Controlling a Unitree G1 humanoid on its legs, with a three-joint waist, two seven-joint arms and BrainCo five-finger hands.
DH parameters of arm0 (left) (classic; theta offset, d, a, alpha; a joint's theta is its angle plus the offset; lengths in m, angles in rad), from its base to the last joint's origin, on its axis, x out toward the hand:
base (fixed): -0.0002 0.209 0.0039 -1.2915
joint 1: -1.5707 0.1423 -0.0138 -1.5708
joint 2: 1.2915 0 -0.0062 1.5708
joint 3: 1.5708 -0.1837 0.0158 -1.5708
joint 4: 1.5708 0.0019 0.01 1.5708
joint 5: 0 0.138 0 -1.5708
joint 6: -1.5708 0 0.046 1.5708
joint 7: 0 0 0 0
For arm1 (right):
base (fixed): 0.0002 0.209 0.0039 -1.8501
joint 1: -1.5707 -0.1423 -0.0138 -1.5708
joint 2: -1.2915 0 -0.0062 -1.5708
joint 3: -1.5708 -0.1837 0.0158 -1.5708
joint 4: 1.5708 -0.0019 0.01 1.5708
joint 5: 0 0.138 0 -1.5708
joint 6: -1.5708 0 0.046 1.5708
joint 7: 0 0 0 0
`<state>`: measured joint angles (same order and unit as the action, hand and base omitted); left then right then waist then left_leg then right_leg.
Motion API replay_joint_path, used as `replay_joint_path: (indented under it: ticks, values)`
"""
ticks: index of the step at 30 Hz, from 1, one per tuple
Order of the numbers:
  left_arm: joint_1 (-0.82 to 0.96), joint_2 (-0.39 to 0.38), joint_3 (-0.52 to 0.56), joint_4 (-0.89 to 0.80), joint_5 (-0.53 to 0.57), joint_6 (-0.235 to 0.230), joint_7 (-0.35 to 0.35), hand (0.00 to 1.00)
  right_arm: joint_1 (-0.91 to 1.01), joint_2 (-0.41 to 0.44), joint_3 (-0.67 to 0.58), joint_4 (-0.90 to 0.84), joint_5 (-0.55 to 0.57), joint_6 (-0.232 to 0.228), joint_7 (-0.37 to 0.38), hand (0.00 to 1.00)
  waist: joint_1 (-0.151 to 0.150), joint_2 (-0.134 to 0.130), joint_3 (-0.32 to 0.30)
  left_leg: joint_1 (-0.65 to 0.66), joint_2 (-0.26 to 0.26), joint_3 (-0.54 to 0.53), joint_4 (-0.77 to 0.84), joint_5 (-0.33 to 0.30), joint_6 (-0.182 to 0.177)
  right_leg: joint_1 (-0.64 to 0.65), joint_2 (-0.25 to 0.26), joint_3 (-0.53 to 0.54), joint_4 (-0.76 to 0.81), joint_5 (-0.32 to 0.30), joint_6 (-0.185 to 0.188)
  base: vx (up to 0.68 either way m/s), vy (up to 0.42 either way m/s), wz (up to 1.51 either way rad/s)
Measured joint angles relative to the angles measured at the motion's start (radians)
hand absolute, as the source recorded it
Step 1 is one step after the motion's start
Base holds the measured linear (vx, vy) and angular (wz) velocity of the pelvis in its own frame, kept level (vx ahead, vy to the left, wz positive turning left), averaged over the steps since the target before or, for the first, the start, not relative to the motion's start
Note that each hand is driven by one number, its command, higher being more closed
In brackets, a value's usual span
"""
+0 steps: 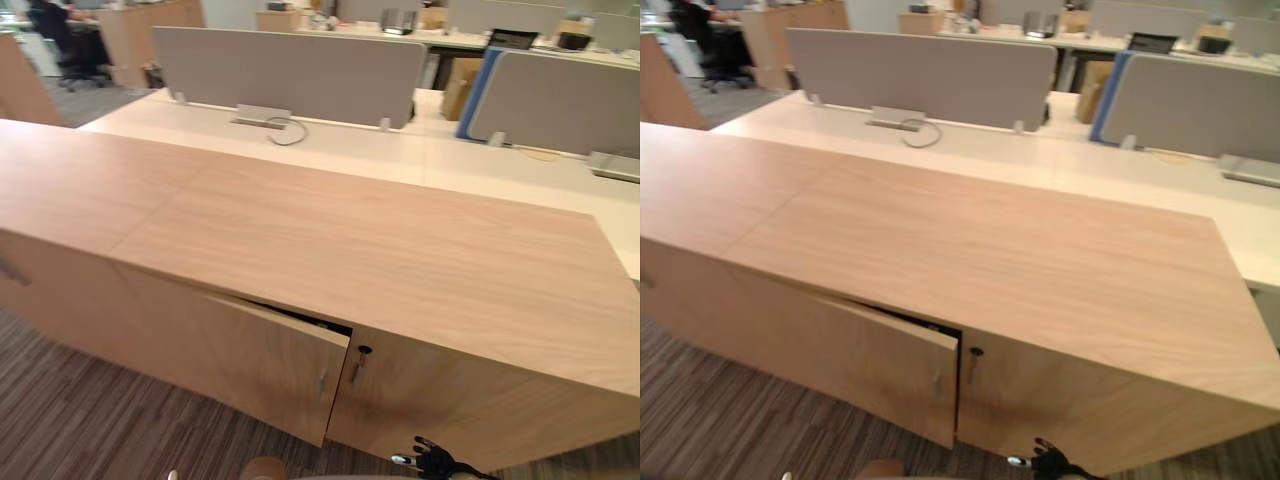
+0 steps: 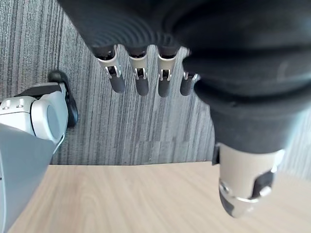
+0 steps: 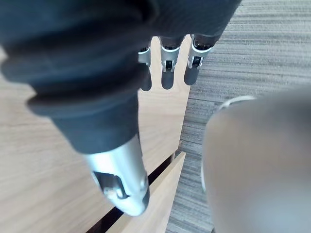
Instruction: Walk over to the cabinet, pick up the folder, carry it to the office cabinet, place the folder inside the office cabinet, then close the office cabinet door
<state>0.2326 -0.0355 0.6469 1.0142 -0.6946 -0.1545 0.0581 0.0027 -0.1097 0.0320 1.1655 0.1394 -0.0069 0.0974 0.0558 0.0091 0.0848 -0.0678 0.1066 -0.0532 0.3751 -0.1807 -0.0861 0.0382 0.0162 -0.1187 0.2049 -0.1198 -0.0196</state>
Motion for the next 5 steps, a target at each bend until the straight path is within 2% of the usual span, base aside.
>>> replay_joint_path:
  ticks: [2,5]
  values:
    - [-0.004,-0.010,-0.001,0.008,0.055,0.010,-0.018,0.00,-0.005,0.015,0.011,-0.013,-0.004,-0.006,0.007,0.00,-0.011,-0.014,0.000,0.025,-0.016,0.034,-0.081,0.032,0.019,0.026,-0.015,0.023,-0.104,0.052,0.017,0.16,0.108,-0.31]
    - [0.000,-0.030,-0.011,0.018,0.115,0.015,-0.023,0.00,-0.005,0.016,0.030,-0.014,-0.002,-0.008,0.009,0.00,-0.014,-0.019,-0.006,0.073,-0.041,0.072,-0.191,0.076,0.035,0.035,-0.038,0.054,-0.157,0.076,0.034,0.12,0.091,-0.26]
